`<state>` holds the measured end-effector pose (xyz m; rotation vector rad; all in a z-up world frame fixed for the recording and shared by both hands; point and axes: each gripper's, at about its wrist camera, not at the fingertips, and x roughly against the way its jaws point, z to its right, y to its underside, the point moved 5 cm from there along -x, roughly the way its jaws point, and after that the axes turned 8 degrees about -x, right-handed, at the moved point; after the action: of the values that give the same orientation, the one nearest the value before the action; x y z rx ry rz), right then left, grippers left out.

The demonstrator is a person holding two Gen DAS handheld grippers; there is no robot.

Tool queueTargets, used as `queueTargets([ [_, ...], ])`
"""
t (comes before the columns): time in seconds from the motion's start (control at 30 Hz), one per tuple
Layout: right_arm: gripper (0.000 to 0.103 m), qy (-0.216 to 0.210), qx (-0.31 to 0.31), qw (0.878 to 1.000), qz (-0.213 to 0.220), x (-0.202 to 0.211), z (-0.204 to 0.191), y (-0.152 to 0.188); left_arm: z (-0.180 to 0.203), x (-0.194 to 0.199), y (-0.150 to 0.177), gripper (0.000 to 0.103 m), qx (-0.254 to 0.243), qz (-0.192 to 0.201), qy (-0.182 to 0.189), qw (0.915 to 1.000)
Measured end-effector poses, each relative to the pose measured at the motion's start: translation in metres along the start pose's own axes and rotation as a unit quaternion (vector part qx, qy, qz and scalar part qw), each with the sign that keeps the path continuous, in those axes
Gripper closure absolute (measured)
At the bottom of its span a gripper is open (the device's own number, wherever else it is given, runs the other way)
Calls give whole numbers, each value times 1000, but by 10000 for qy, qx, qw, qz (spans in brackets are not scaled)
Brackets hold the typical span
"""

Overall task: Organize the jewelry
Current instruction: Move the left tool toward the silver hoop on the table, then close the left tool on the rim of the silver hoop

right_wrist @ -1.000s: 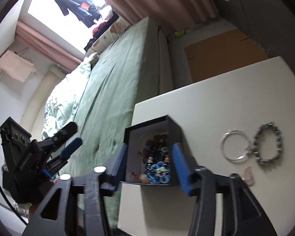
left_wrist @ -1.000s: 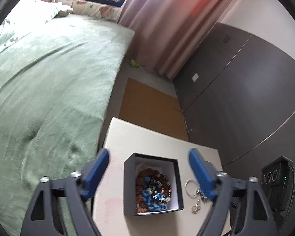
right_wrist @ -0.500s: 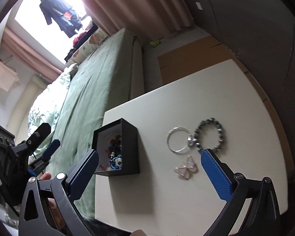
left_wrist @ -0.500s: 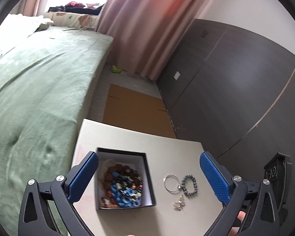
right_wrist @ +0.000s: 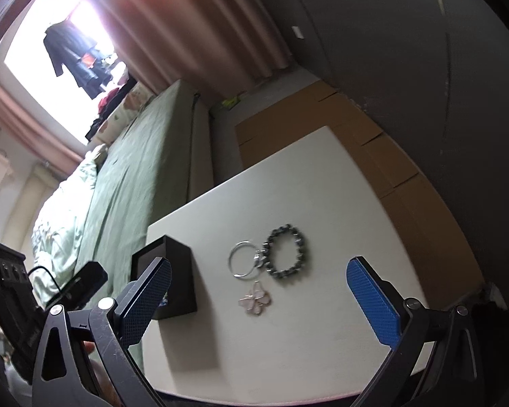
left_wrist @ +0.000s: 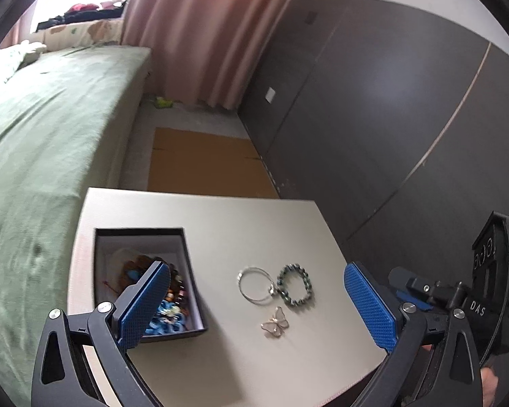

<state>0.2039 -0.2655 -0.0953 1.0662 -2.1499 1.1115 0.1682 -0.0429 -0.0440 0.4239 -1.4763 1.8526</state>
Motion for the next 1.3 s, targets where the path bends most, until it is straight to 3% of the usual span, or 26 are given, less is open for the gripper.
queueTargets([
  [0.17,1,186,-282,9994,-62,0,26,-3,14,-19,5,25,-223,-227,97,9994],
  [0.43,3,86,-534,9984,-139,-4,41,-14,29,-59,16,37,-485,-691,25,9964],
  [0.77,3,-78,-725,9972,-163,-6,51,-33,30,-108,28,37,-869,-1447,-205,9854],
  [1.03,3,-34,-941,9955,-143,1,73,-44,37,-133,30,37,-1595,-2062,-501,9641],
  [1.3,3,83,-1060,9942,-180,5,97,-50,32,-171,40,37,-1659,-2560,-690,9498],
])
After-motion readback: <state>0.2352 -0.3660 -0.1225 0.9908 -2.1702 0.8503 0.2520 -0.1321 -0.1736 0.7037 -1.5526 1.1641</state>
